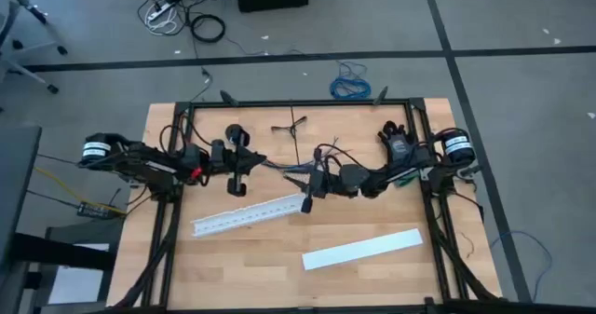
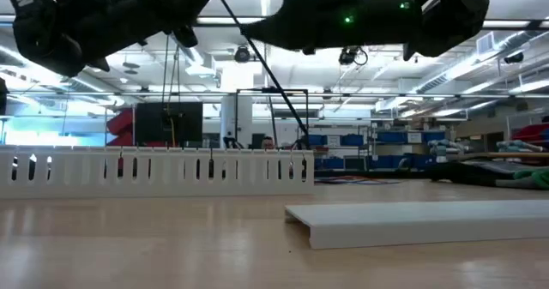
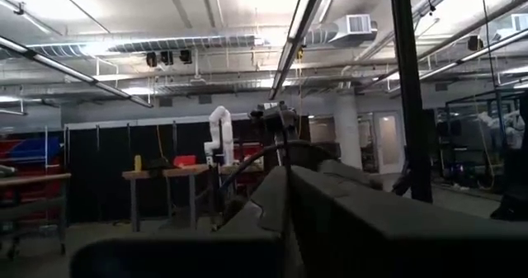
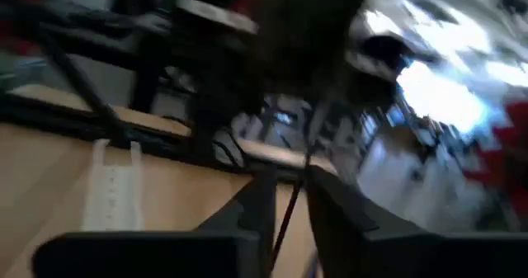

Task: Ziptie cables
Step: Insert the black zip tie into the locking head

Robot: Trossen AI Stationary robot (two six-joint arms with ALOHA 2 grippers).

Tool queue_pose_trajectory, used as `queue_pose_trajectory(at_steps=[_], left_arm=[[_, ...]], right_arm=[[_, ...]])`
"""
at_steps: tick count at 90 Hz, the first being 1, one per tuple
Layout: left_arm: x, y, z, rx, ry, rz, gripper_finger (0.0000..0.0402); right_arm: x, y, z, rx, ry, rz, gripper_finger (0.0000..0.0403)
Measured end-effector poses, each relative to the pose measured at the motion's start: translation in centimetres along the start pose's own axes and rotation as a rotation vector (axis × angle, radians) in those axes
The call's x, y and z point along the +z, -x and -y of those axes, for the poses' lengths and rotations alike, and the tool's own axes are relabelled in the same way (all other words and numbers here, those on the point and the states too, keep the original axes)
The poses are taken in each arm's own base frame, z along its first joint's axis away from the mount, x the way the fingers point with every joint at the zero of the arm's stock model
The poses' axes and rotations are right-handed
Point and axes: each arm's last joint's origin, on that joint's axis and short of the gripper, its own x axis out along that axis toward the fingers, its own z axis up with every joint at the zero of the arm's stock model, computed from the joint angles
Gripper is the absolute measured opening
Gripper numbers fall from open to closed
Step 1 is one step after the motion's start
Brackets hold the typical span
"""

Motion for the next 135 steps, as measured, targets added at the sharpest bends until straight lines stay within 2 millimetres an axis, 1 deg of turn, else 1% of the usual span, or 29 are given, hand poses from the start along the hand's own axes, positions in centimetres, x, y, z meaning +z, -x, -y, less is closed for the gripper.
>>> queue_pose_trajectory(at_steps=[7,13,21,32,43,51,59,70,74,80,89,96,106,113,129,135], left_arm=[[0.0,0.0,-0.1,0.013,-0.002,-0.002,0.0000],[-0.1,0.0,-0.3,0.023,-0.004,-0.012,0.0000],[-0.4,0.1,-0.9,0.054,-0.003,-0.042,0.0000],[-0.9,0.4,-2.0,0.101,0.076,-0.091,0.0000],[-1.1,0.7,-3.3,0.100,0.215,-0.126,0.0000],[-1.1,0.9,-4.0,0.089,0.351,-0.126,0.0000],[-0.6,0.6,-4.7,0.052,0.481,-0.116,0.0000],[0.4,-0.6,-5.7,-0.030,0.617,-0.105,0.0000],[0.8,-1.2,-6.2,-0.060,0.663,-0.120,0.0000],[1.2,-1.9,-7.1,-0.079,0.703,-0.157,0.0000],[1.3,-2.7,-8.4,-0.055,0.747,-0.231,0.0000],[1.3,-2.9,-9.6,-0.010,0.749,-0.293,0.0000],[1.4,-2.6,-11.2,0.051,0.752,-0.333,0.0000],[1.4,-2.5,-11.3,0.042,0.781,-0.344,0.0000],[1.2,-2.9,-10.2,-0.029,0.879,-0.391,0.0000],[1.1,-2.9,-10.2,-0.044,0.903,-0.402,0.0000]], right_arm=[[0.2,0.0,-0.1,0.036,0.084,0.029,0.0122],[0.2,0.0,-0.1,0.030,0.195,0.029,0.0149],[0.2,0.0,0.1,-0.023,0.381,0.014,0.0178],[0.6,0.0,0.4,-0.072,0.652,0.027,0.0201],[0.8,0.1,0.2,-0.083,0.971,0.027,0.0208],[0.3,0.1,-0.4,-0.016,1.210,-0.017,0.0205],[-0.3,-0.2,-0.8,0.090,1.313,-0.065,0.0197],[-0.9,-0.6,-1.1,0.202,1.475,-0.146,0.0184],[-0.9,-0.7,-1.1,0.197,1.503,-0.173,0.0180],[-0.4,-0.9,-0.8,0.142,1.523,-0.182,0.0173],[0.2,-1.0,-0.5,0.076,1.539,-0.176,0.0167],[0.5,-1.0,-0.6,0.055,1.565,-0.159,0.0165],[1.0,-0.9,-0.7,0.014,1.577,-0.157,0.0165],[1.0,-0.8,-0.7,0.001,1.576,-0.186,0.0164],[0.4,-0.8,-0.8,0.042,1.599,-0.260,0.0165],[0.2,-0.7,-0.8,0.054,1.608,-0.278,0.0166]])
